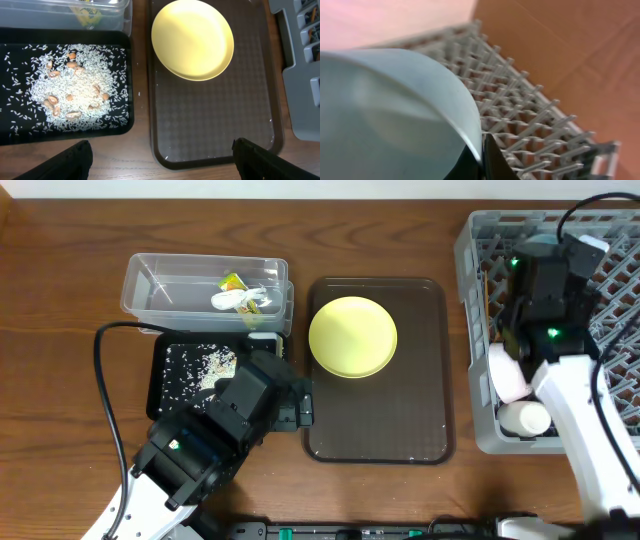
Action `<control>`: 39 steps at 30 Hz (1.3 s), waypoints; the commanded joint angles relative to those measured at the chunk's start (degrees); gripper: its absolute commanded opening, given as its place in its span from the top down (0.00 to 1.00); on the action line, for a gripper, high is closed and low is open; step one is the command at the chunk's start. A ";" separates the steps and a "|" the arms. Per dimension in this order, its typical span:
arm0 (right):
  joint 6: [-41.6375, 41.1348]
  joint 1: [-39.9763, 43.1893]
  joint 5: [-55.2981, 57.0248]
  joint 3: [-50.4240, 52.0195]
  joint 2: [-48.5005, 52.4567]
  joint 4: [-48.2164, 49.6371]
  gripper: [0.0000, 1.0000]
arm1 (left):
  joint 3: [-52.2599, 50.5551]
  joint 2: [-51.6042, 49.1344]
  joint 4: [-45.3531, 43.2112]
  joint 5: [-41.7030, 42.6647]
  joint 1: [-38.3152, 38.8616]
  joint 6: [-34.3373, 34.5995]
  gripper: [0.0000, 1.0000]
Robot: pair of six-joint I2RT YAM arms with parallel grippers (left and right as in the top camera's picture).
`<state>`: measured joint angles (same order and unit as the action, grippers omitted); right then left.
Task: Sort waste into correct bins and load items into the dishwasher rack
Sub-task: 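Carry the blue bowl right and place it in the dish rack, then move the right gripper to the yellow plate and grasp its edge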
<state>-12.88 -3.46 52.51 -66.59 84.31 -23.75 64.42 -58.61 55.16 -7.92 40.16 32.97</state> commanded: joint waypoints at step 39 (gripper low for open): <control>-6.03 -18.71 -17.59 -0.55 10.38 -15.28 0.47 | 0.63 0.26 0.11 -0.92 -0.24 -0.35 0.08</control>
<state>-15.86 -21.04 49.17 -66.59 98.96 -38.85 64.42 -58.61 55.13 -7.92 40.16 32.97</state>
